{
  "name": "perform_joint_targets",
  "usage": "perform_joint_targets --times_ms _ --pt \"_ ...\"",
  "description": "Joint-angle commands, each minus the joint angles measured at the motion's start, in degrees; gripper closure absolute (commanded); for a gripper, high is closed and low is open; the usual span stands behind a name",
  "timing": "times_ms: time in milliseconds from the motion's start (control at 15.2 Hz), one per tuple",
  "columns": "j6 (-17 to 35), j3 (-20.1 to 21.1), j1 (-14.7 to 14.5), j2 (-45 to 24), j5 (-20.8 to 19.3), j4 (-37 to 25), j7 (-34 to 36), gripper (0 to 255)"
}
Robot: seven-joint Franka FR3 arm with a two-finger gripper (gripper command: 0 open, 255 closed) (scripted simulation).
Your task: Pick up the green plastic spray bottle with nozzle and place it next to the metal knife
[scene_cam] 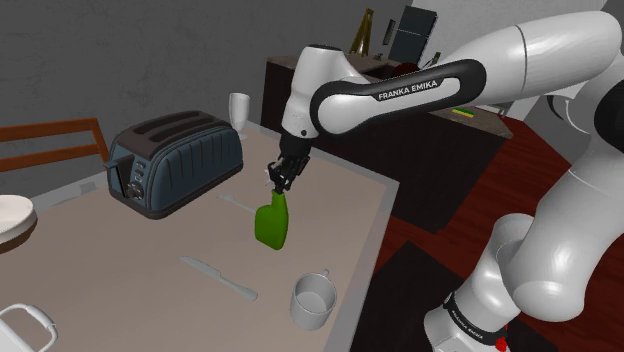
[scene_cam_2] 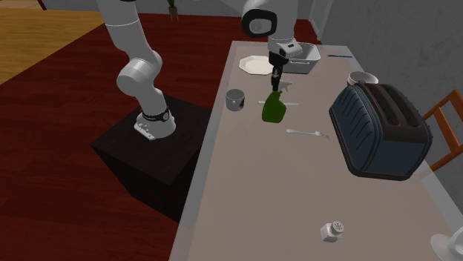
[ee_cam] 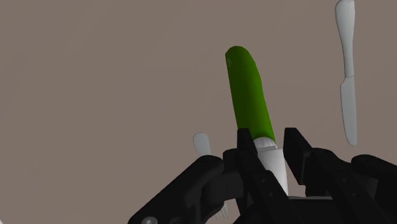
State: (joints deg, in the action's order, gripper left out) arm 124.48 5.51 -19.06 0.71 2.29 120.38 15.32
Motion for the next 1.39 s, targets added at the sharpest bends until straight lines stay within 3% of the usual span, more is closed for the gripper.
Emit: perform_joint_targets --times_ms 0,132,198,528,792,1320 --pt "0.1 0.0 0.0 0.0 0.0 0.0 0.0 255" --pt "0.1 0.0 0.0 0.0 0.0 0.0 0.0 255" --pt "0.1 0.0 0.0 0.0 0.0 0.0 0.0 0" --pt "0.1 0.0 0.0 0.0 0.0 0.0 0.0 0" --pt "-6.9 -0.2 0.2 2.9 0.2 -4.1 -0.2 0" --pt "-6.9 -0.2 0.1 2.9 0.2 -4.1 -0.2 0"
